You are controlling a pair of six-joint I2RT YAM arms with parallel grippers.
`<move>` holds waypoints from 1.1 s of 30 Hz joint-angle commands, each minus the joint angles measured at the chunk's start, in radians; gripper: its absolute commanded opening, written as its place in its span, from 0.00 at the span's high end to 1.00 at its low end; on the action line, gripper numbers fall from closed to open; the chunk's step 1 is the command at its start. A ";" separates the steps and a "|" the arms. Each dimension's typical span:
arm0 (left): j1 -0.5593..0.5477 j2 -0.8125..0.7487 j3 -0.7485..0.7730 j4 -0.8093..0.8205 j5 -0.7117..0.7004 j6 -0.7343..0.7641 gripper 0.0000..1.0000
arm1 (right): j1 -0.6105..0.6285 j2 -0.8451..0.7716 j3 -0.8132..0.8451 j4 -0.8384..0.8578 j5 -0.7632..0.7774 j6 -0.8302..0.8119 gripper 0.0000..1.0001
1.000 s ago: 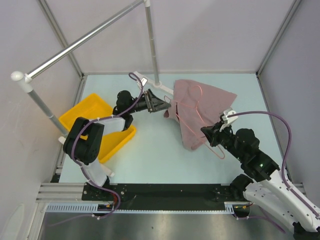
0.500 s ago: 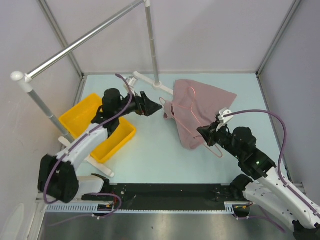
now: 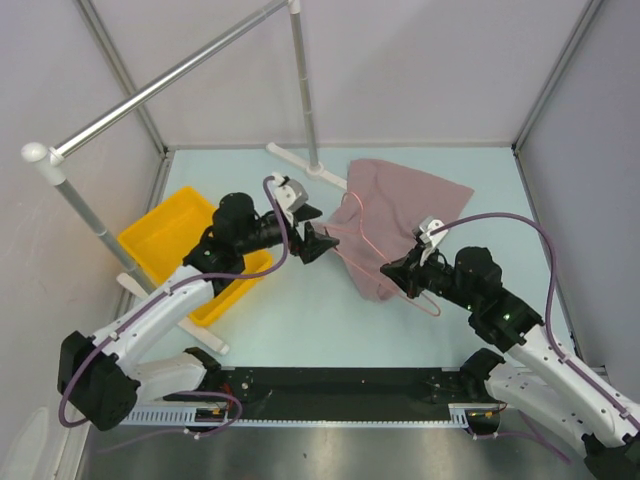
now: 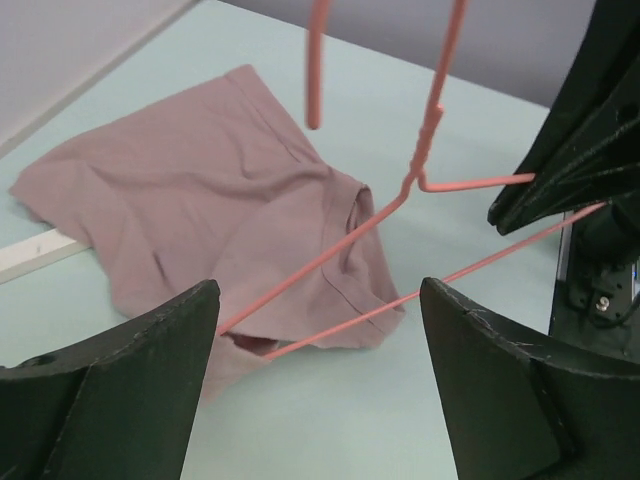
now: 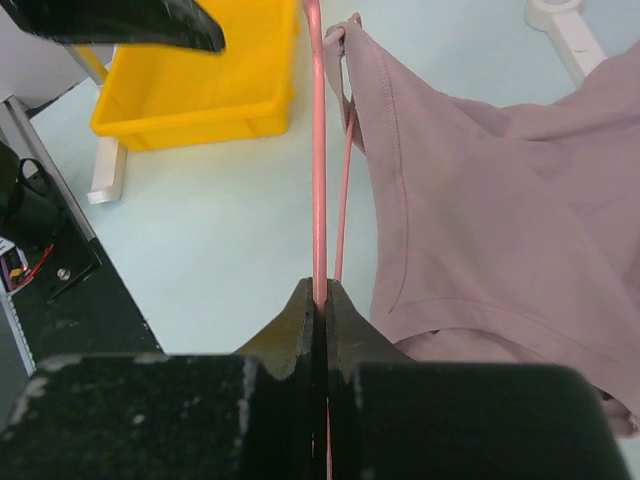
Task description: Place the tank top on the hanger
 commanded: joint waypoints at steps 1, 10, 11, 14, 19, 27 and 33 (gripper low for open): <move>-0.037 0.045 0.037 0.062 0.088 0.107 0.13 | -0.025 0.007 0.057 0.091 -0.120 -0.001 1.00; -0.095 0.174 0.115 0.073 0.145 0.136 0.12 | -0.060 0.040 0.052 0.109 -0.232 0.025 1.00; -0.101 0.181 0.121 0.073 0.148 0.136 0.13 | -0.064 0.042 0.052 0.112 -0.238 0.025 1.00; -0.109 0.198 0.129 0.071 0.151 0.140 0.23 | -0.075 0.045 0.051 0.109 -0.242 0.027 1.00; -0.112 0.189 0.115 0.070 0.136 0.131 0.58 | -0.106 0.048 0.045 0.103 -0.231 0.027 1.00; -0.112 0.191 0.094 0.068 0.128 0.125 0.87 | -0.117 0.096 0.035 0.124 -0.154 0.030 1.00; -0.114 0.154 0.064 0.062 0.133 0.117 1.00 | -0.143 0.143 0.022 0.189 -0.087 0.022 1.00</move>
